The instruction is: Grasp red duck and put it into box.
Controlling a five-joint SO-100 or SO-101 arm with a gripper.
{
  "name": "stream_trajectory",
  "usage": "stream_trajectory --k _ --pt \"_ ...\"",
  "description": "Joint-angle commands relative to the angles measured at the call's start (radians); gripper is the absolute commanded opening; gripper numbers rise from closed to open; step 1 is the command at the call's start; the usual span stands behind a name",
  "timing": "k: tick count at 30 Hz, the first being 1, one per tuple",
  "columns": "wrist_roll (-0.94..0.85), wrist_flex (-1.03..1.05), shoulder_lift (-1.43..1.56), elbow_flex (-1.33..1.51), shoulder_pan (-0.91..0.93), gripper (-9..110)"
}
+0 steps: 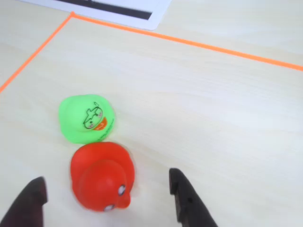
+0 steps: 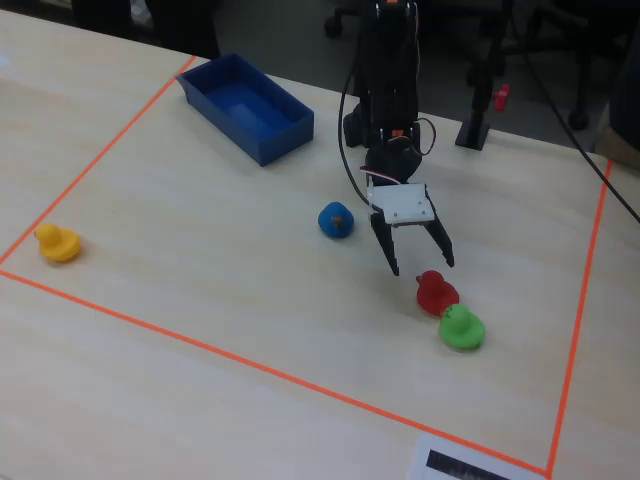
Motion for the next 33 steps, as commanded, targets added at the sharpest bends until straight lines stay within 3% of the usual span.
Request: stream_trajectory --k 1,12,21,33 --pt "0.009 -0.041 -0.032 -0.037 -0.008 36" --pt "0.044 -0.029 -0.098 -0.06 -0.026 37" --pt "0.043 -0.003 -0.143 -0.124 -0.049 26" --pt "0.021 0.117 -0.123 -0.109 -0.051 23"
